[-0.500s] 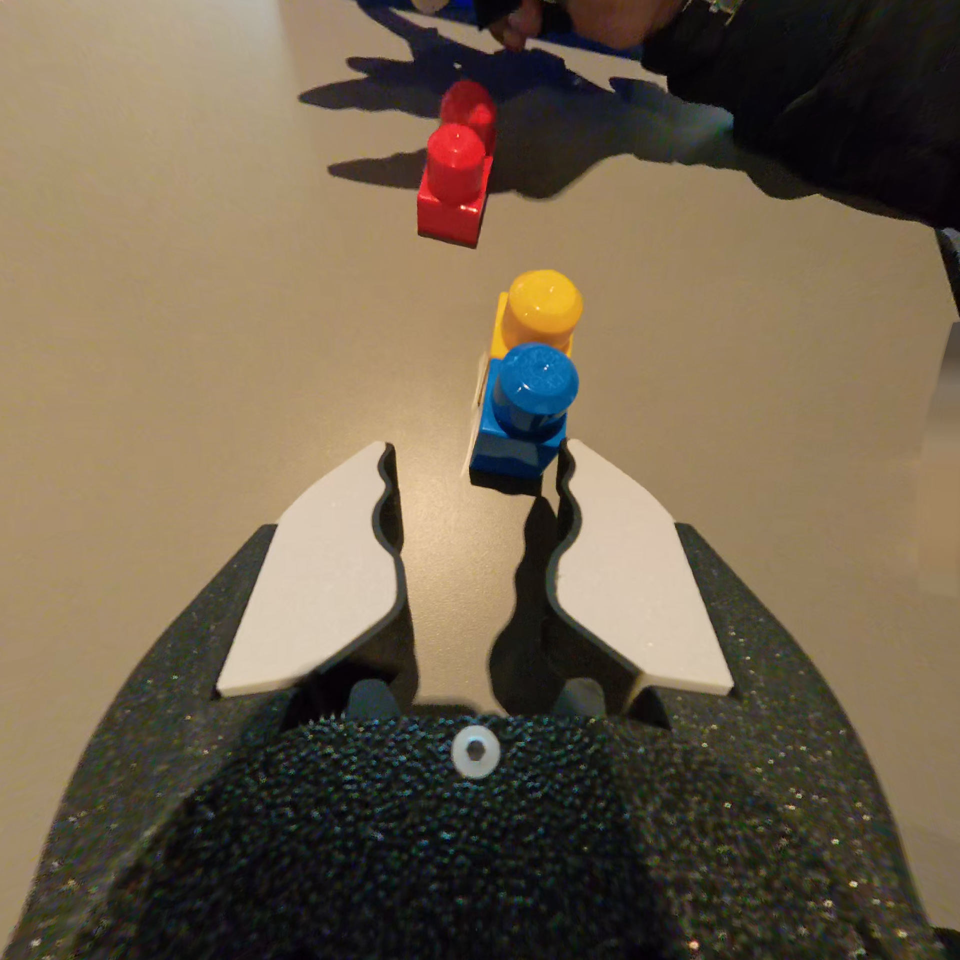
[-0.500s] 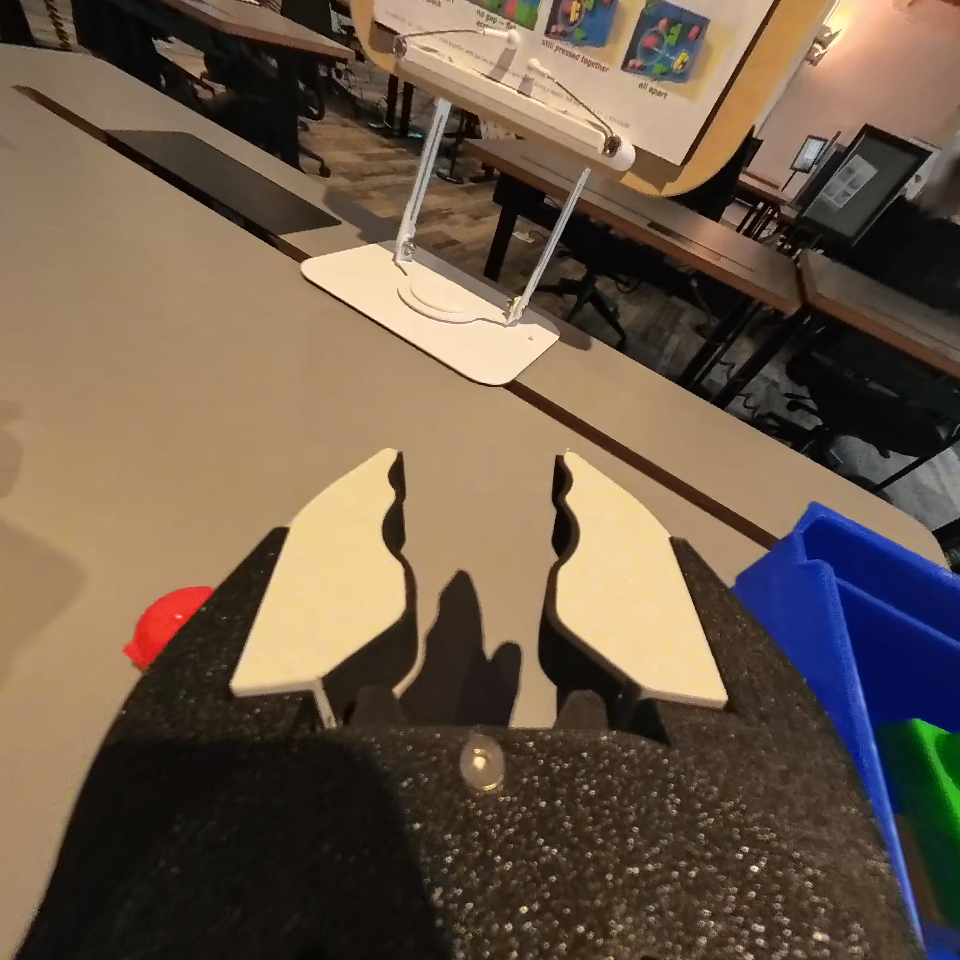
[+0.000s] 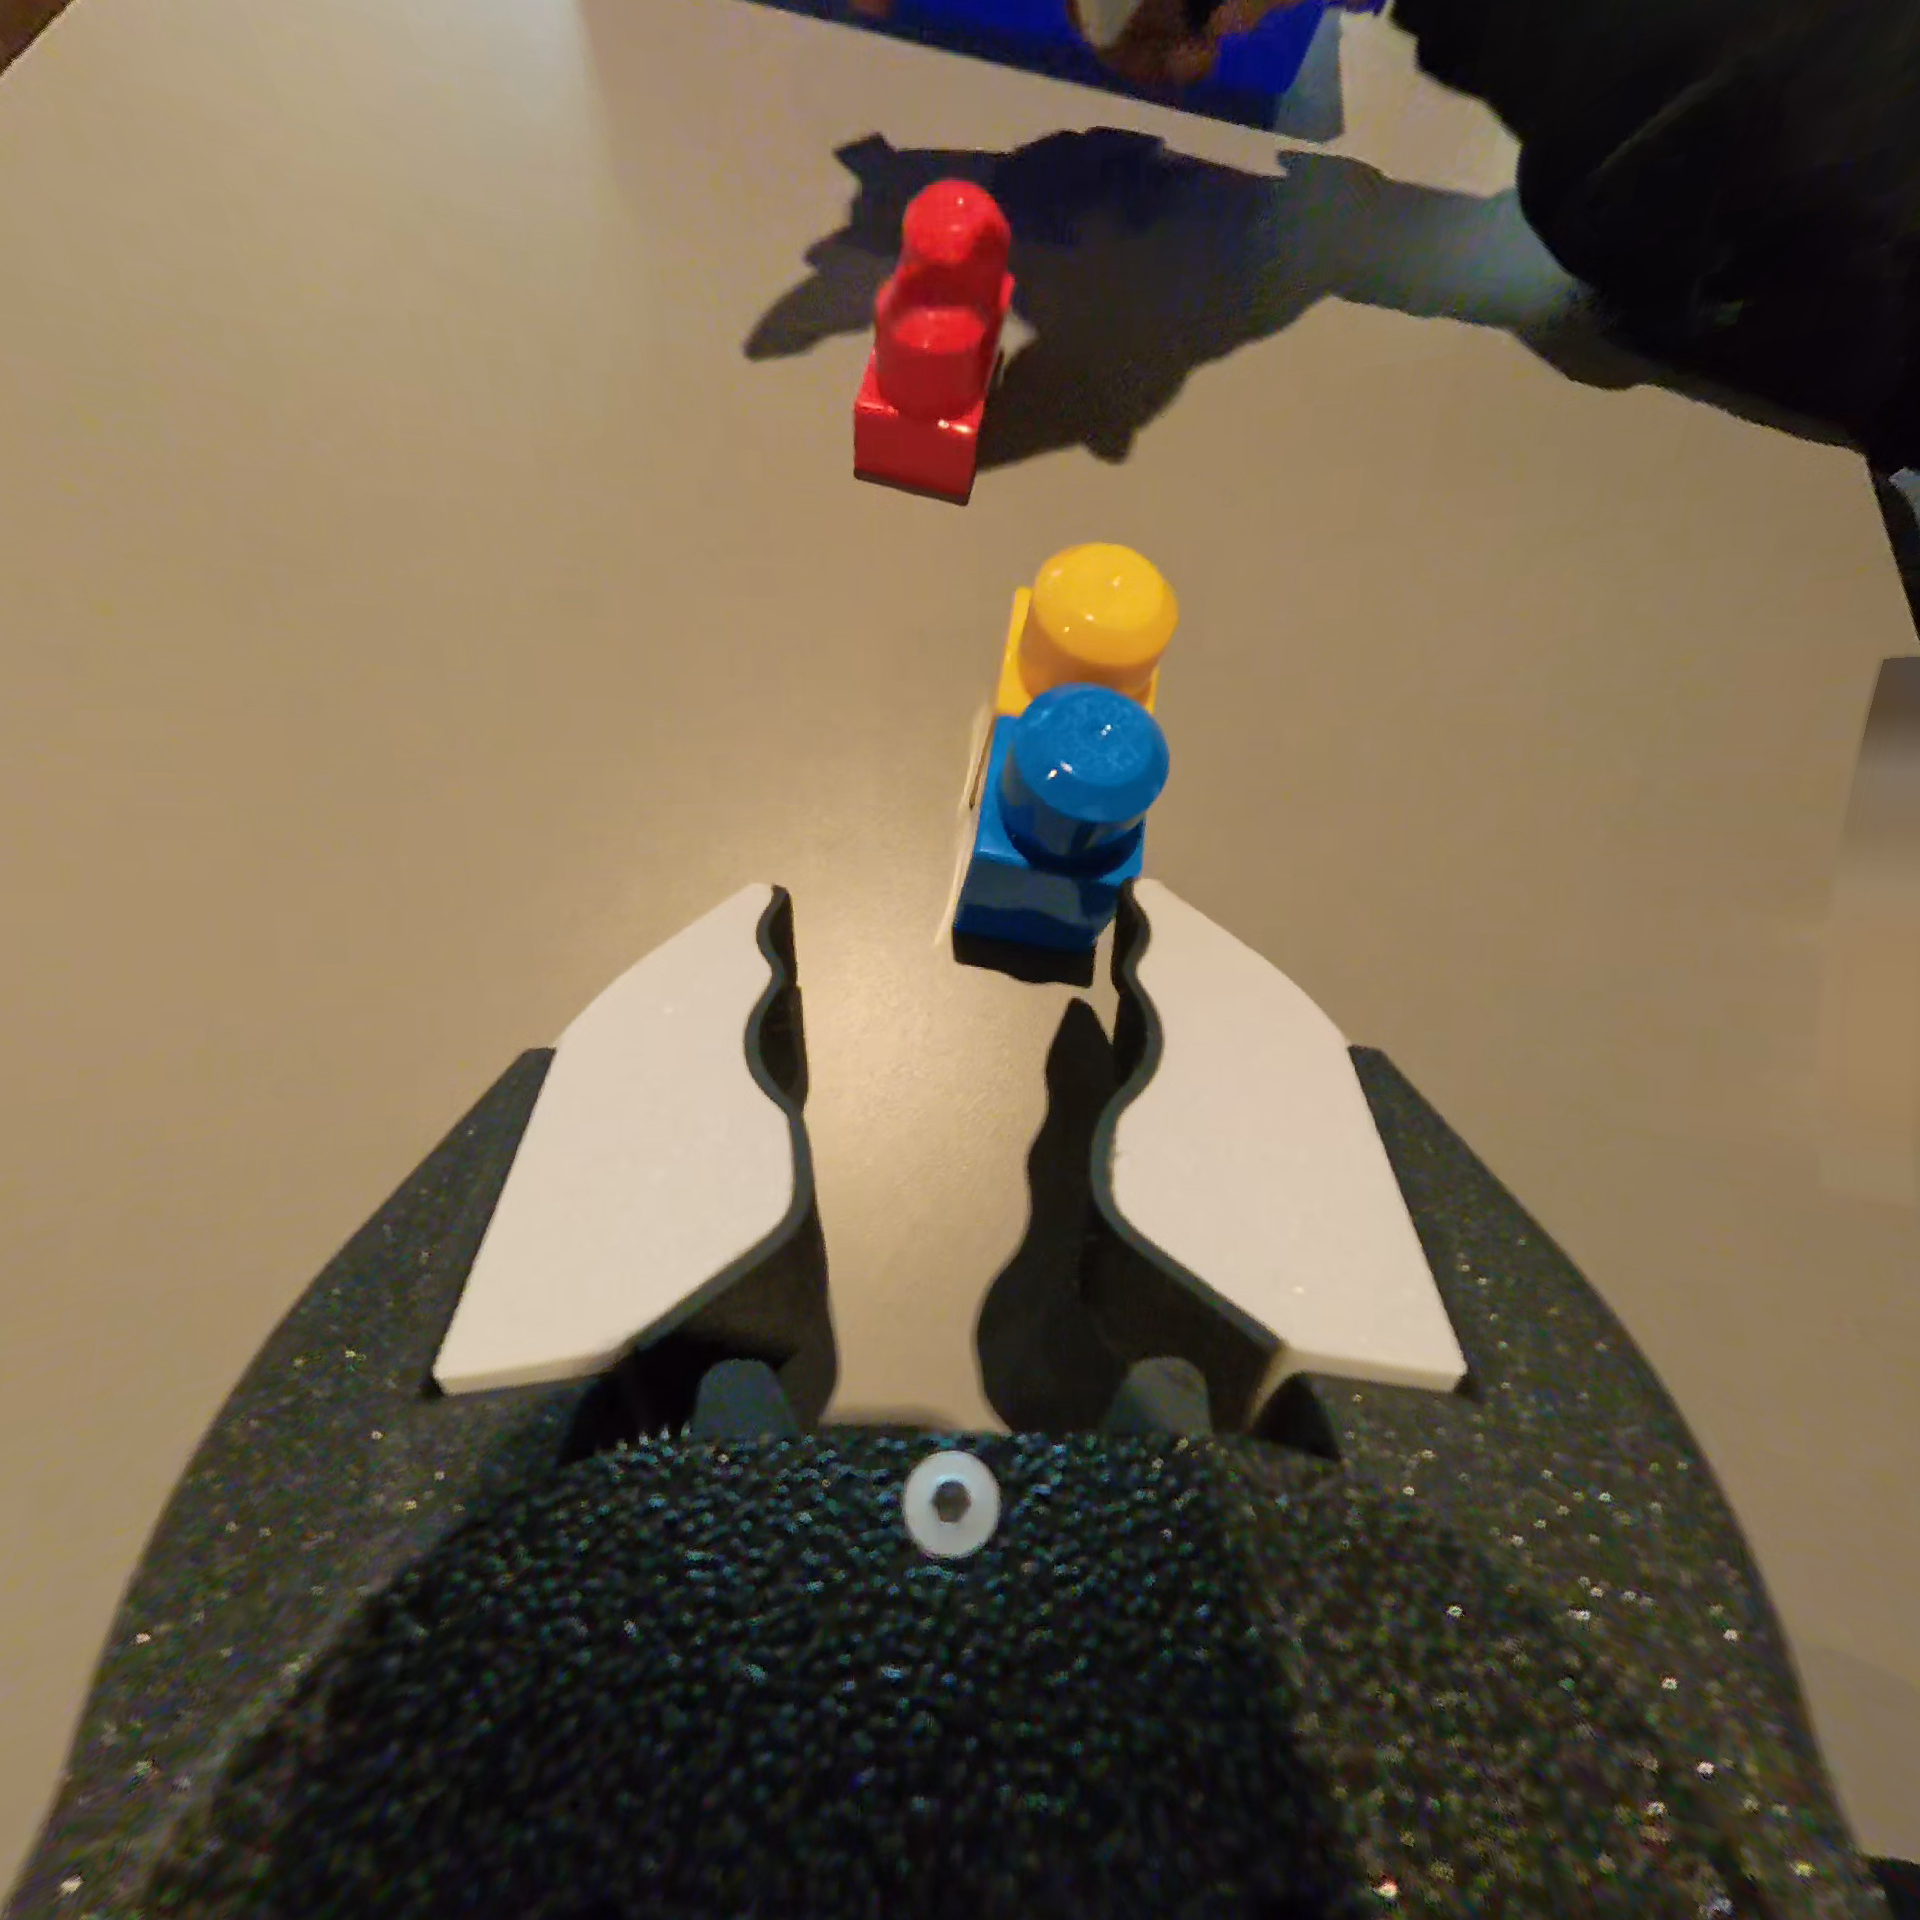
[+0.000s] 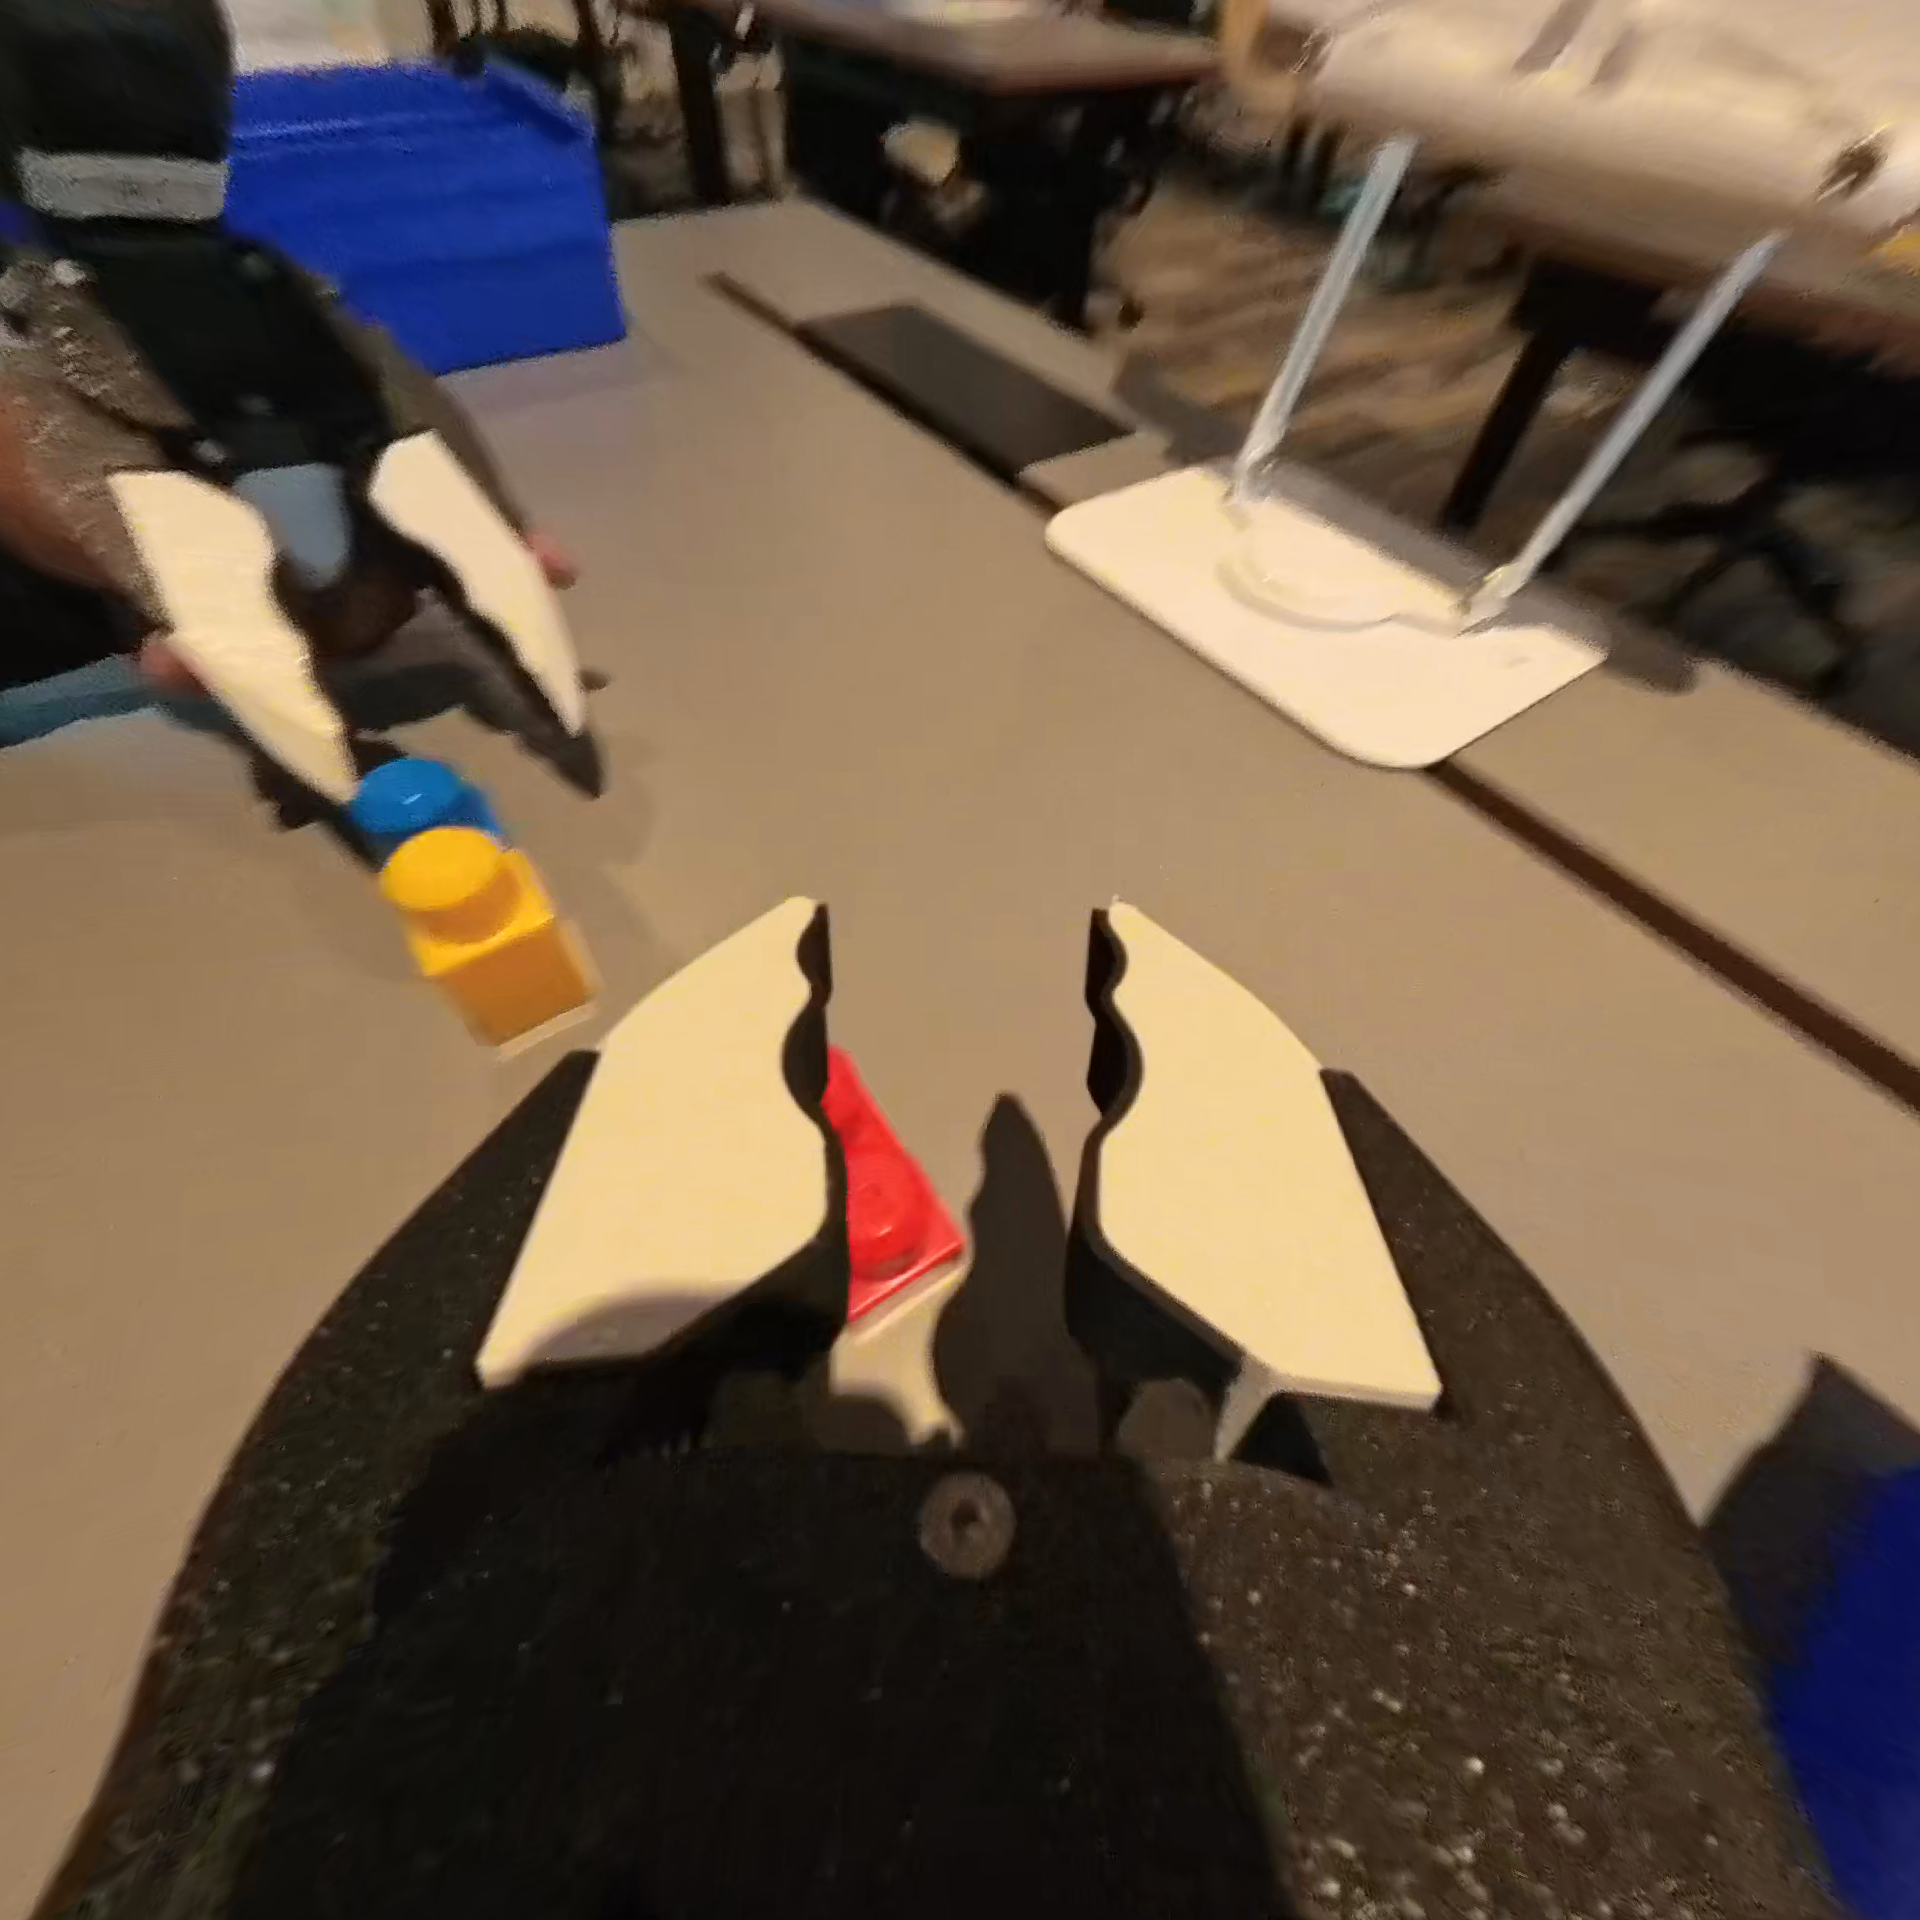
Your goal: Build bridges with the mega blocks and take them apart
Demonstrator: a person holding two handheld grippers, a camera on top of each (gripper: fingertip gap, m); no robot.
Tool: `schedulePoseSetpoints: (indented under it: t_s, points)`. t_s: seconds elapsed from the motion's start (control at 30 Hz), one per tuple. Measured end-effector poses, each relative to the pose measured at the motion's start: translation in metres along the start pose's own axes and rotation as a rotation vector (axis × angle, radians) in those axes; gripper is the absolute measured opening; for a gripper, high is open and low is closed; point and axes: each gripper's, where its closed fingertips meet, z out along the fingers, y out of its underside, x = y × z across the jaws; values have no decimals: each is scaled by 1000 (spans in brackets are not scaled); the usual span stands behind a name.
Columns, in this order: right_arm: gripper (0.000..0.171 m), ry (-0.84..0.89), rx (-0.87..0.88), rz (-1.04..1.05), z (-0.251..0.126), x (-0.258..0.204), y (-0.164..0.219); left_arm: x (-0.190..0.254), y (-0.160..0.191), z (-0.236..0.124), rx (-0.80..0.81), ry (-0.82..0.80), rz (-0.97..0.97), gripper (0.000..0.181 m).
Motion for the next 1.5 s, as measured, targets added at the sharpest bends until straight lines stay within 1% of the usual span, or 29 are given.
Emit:
schedulePoseSetpoints:
  t_s: [0.03,0.13,0.23,0.37,0.6,0.87,1.1,1.27,1.4,1.5]
  points:
    - [48,-19,-43,2,-1,-6,4,0,0,0,0,1,-1,58]
    - [45,-26,-154,-12,-3,-14,17,1,1,2,-6,3,2,58]
    - [42,-58,-263,47,-6,-21,31,2,0,3,-11,4,7,58]
    - [38,0,-362,54,-11,-17,43,1,1,3,-13,5,3,58]
    - [37,-16,-429,49,-12,-18,61,1,1,3,-14,5,3,58]
    - [30,-47,-472,39,-3,-21,76,1,1,3,-13,5,4,58]
    - [28,-56,-423,56,4,-22,68,2,-4,0,12,6,6,57]
    - [28,-88,-248,106,1,-27,32,6,-18,-4,93,25,15,59]
    - [28,-177,-129,84,8,-58,0,18,-44,-6,231,67,43,62]
    - [28,-225,-123,44,22,-85,-9,23,-53,0,254,62,83,64]
